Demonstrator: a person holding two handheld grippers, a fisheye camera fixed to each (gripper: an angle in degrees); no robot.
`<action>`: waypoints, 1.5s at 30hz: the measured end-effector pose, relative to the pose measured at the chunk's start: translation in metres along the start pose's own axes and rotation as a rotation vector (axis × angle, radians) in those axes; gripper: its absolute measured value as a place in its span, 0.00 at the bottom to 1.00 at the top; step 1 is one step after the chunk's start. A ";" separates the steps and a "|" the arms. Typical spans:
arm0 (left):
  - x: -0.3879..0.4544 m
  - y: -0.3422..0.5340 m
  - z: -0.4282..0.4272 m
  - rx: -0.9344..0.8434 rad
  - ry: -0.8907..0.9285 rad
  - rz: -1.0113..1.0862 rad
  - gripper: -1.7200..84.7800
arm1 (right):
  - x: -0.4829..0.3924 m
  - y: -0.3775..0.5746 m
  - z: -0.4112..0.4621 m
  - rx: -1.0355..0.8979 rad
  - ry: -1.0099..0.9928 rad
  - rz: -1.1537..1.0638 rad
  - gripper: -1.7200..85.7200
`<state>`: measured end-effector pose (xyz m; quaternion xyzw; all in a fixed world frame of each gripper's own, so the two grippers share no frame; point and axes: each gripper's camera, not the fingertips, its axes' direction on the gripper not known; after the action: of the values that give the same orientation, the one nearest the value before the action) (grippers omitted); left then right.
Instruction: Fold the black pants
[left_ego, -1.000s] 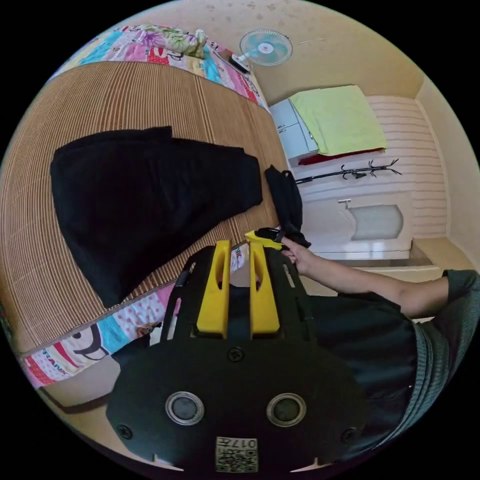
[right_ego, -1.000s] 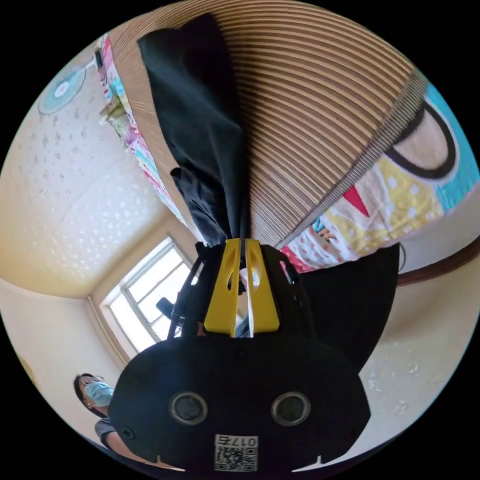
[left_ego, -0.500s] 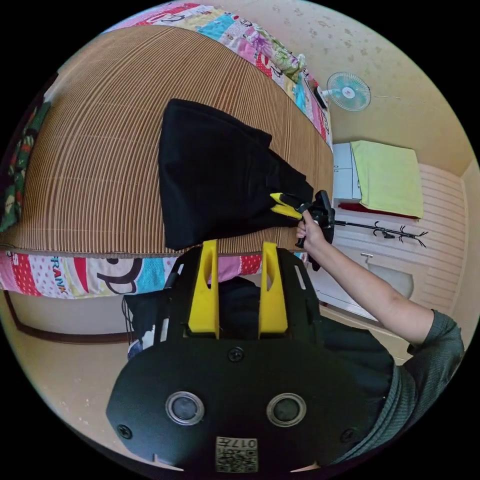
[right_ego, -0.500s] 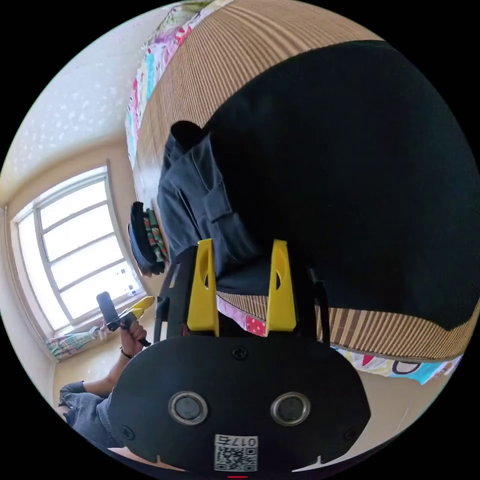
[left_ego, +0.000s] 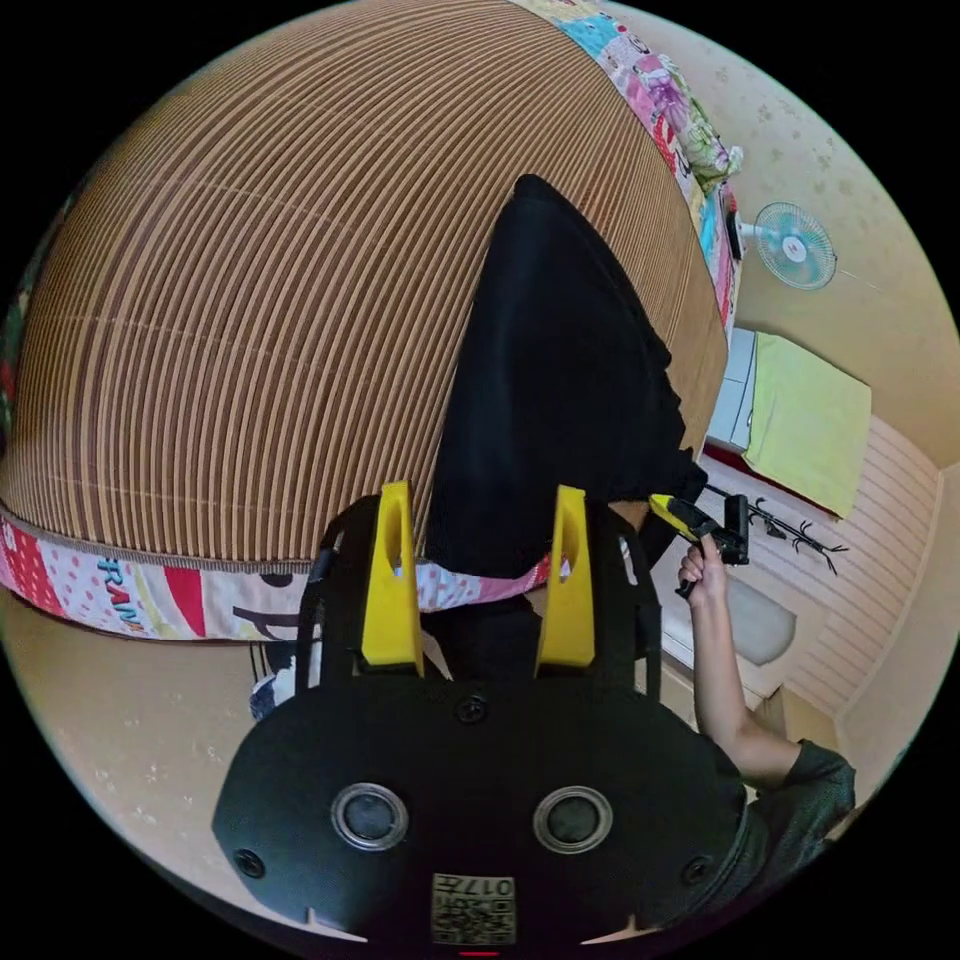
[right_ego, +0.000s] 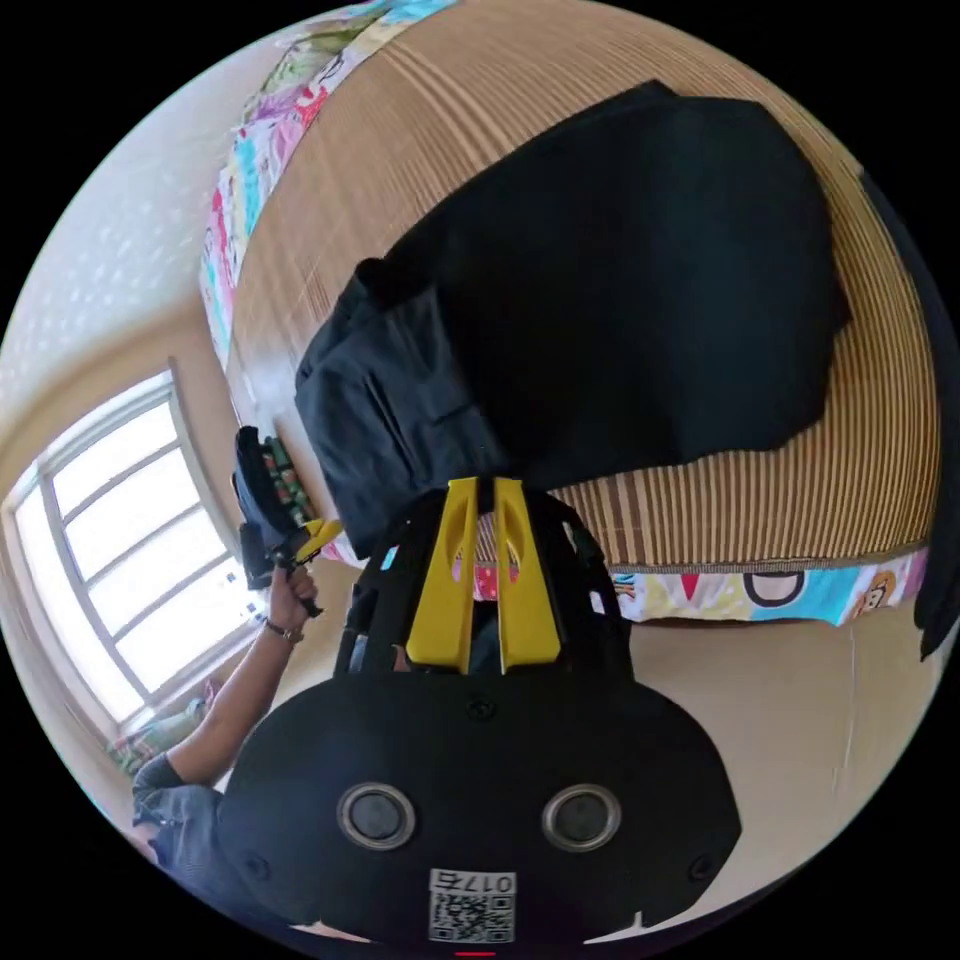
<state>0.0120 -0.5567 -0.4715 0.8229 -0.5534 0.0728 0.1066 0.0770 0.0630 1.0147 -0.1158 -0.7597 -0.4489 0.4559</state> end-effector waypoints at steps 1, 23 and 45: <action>-0.003 -0.006 0.004 -0.007 0.010 -0.001 0.23 | 0.001 0.002 -0.001 0.013 -0.013 -0.004 0.04; 0.105 -0.006 -0.048 0.018 0.254 0.594 0.08 | -0.087 -0.015 0.151 -0.165 -0.238 -0.154 0.02; 0.201 -0.054 0.145 -0.105 -0.109 0.577 0.21 | 0.184 0.144 0.016 0.170 -0.633 0.522 0.03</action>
<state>0.1378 -0.7545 -0.5683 0.6277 -0.7723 0.0271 0.0939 0.0491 0.1152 1.2417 -0.3987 -0.8419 -0.1960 0.3064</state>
